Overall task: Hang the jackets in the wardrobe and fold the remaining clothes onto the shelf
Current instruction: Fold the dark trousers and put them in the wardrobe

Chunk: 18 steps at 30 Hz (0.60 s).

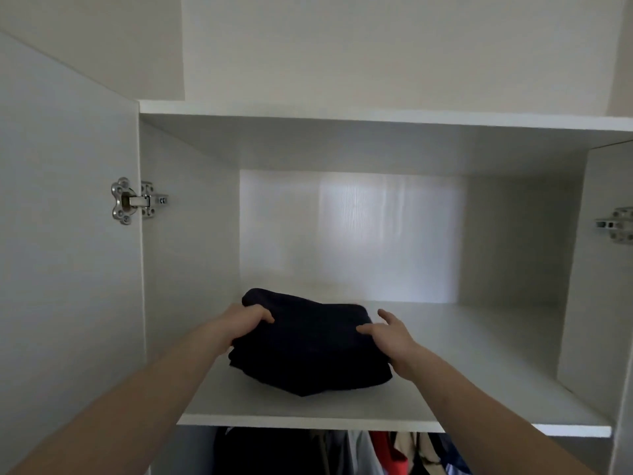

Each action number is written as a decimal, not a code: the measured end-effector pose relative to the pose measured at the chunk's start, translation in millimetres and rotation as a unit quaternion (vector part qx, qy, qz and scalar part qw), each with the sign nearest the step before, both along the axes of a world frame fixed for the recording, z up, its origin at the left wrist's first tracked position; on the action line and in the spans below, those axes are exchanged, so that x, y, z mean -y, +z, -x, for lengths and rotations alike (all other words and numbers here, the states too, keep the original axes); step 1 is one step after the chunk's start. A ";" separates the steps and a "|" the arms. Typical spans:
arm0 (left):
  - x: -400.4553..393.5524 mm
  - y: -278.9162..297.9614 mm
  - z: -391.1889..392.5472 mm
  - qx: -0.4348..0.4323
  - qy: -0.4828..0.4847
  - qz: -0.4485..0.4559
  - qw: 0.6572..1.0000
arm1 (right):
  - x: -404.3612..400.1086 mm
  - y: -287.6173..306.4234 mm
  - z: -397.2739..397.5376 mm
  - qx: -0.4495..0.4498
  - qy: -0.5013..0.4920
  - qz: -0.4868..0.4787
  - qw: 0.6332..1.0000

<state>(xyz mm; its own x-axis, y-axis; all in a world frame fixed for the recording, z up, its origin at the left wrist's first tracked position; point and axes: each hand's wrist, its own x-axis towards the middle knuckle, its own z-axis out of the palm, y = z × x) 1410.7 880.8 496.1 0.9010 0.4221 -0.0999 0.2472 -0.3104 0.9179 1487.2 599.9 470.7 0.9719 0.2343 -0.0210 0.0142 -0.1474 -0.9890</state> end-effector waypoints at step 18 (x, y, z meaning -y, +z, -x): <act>-19.4 -109.8 -59.3 -0.042 -0.164 -0.493 0.853 | -78.1 -94.5 -43.1 0.326 0.051 0.423 0.844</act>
<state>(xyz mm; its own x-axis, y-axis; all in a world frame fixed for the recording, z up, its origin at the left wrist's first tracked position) 1470.0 900.2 386.3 0.9940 0.0643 0.0883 0.0503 -0.9869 0.1531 1530.3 678.0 376.3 0.8166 0.4875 0.3089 0.5708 -0.7614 -0.3073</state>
